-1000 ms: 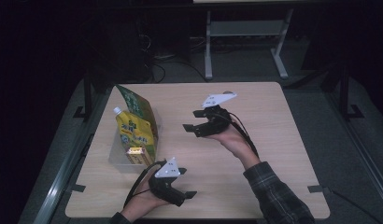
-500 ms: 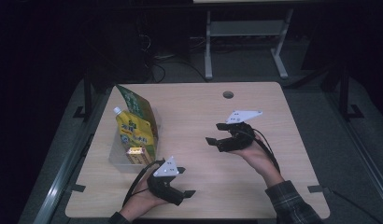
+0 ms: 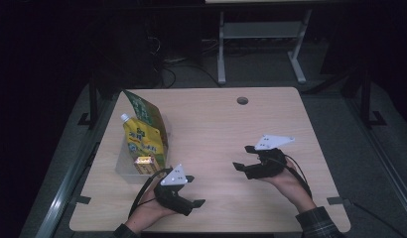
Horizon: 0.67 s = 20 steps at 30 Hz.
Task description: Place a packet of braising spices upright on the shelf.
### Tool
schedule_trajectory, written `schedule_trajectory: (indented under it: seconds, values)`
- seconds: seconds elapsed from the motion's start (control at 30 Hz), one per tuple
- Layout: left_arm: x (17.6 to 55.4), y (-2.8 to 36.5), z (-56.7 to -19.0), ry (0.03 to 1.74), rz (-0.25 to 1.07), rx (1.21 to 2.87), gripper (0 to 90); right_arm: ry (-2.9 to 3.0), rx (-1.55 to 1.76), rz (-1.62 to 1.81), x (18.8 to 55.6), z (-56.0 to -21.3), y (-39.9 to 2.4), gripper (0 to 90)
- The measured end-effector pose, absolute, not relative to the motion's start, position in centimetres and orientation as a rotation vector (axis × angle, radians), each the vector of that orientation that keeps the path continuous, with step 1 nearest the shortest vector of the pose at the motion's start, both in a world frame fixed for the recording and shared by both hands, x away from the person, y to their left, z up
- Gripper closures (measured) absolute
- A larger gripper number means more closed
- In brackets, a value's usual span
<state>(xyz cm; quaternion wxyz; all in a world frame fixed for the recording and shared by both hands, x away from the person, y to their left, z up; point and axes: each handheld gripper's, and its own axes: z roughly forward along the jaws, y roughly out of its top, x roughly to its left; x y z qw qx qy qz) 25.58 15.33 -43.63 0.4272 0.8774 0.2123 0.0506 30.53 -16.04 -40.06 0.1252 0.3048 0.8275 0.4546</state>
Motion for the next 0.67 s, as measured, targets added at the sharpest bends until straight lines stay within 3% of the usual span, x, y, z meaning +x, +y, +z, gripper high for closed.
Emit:
schedule_trajectory:
  seconds: [0.67]
  values:
    - [26.0,15.4,-44.8,0.525,0.147,2.221,14.7,2.418,0.938,1.22,26.3,-43.4,-19.8,18.9]
